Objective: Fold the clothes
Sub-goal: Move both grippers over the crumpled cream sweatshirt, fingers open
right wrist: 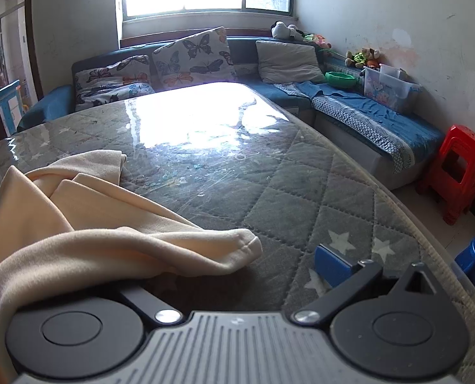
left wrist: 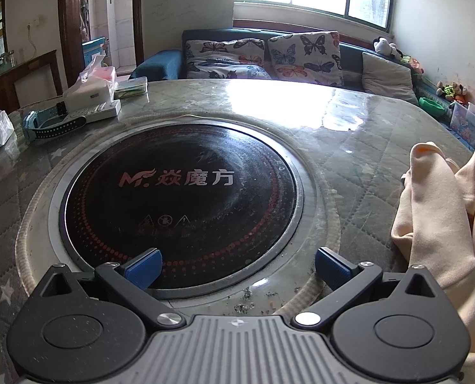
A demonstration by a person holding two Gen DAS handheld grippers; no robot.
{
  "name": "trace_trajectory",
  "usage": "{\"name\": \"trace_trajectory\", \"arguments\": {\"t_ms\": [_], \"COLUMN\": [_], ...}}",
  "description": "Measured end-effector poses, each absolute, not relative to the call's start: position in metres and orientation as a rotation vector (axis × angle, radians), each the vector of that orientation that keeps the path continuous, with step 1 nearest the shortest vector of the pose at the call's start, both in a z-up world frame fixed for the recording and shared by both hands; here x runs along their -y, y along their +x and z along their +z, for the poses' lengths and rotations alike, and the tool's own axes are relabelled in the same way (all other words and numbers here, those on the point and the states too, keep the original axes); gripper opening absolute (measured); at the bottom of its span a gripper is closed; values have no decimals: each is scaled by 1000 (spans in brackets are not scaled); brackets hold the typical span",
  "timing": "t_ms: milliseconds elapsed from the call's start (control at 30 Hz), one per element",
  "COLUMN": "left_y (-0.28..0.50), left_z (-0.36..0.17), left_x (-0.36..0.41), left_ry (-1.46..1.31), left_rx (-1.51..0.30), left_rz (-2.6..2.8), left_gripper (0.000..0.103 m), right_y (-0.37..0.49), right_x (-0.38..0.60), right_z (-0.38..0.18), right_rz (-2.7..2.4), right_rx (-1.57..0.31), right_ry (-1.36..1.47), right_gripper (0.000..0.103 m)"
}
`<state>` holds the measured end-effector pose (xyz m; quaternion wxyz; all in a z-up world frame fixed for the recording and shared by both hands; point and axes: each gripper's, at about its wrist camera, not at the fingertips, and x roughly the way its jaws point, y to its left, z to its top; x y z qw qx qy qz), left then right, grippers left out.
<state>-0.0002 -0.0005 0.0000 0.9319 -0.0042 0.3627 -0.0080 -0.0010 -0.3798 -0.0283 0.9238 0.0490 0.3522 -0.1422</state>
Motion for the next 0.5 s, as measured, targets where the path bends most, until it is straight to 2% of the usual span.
{"name": "trace_trajectory", "arguments": {"t_ms": [500], "left_y": [-34], "left_z": [3], "left_x": [-9], "left_ry": [-12], "left_rx": [-732], "left_rz": [-60], "left_gripper": [103], "right_y": [-93], "right_x": [386], "right_z": [-12], "right_rz": [-218], "right_rx": [-685], "right_ry": [-71], "right_gripper": [103]}}
